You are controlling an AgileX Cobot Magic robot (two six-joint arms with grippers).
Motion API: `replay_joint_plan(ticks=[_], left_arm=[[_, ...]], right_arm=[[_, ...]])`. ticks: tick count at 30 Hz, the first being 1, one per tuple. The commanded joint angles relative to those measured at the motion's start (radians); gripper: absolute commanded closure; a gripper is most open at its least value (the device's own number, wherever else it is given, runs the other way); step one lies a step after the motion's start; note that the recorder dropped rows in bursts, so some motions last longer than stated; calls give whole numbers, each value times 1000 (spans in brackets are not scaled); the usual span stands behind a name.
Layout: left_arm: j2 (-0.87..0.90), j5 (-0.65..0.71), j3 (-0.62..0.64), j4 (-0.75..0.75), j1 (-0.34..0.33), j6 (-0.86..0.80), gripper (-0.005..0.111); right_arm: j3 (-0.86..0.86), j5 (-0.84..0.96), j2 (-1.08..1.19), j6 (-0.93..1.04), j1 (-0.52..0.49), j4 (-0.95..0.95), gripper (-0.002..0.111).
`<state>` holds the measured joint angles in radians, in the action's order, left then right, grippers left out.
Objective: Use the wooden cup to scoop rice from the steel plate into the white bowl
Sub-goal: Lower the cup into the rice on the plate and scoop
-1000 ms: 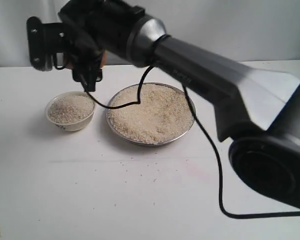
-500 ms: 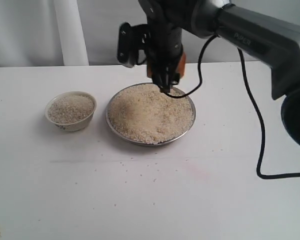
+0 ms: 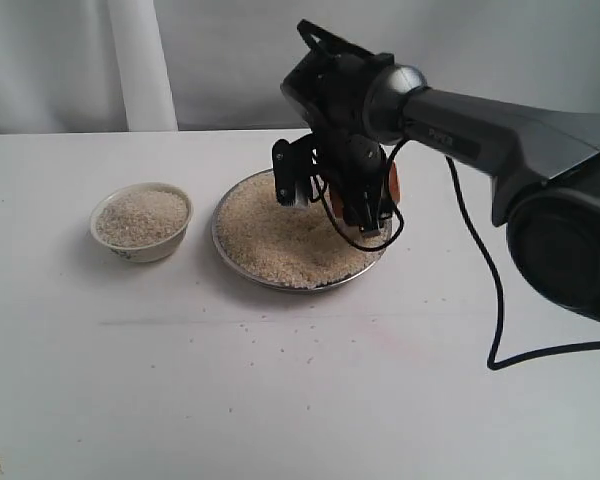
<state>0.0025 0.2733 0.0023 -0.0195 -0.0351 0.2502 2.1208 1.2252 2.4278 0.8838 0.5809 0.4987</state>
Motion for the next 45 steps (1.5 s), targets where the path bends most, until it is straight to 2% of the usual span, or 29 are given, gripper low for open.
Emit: replay_joint_plan(ticks=[1, 4, 14, 24, 36, 45], left_arm=[[-3, -8, -2, 2, 5, 3, 107], [-3, -8, -2, 2, 5, 3, 107], [-3, -8, -2, 2, 5, 3, 107], [-3, -8, -2, 2, 5, 3, 107], [-3, -8, -2, 2, 5, 3, 107], [-3, -8, -2, 2, 5, 3, 107]], right_arm=[[-2, -4, 18, 7, 15, 73, 108], [-2, -4, 47, 2, 27, 143, 108], [-2, -50, 128, 6, 72, 198, 108], [-2, -143, 151, 6, 107, 189, 108], [-2, -227, 151, 6, 117, -29, 108], [-2, -237, 151, -3, 117, -102, 108]])
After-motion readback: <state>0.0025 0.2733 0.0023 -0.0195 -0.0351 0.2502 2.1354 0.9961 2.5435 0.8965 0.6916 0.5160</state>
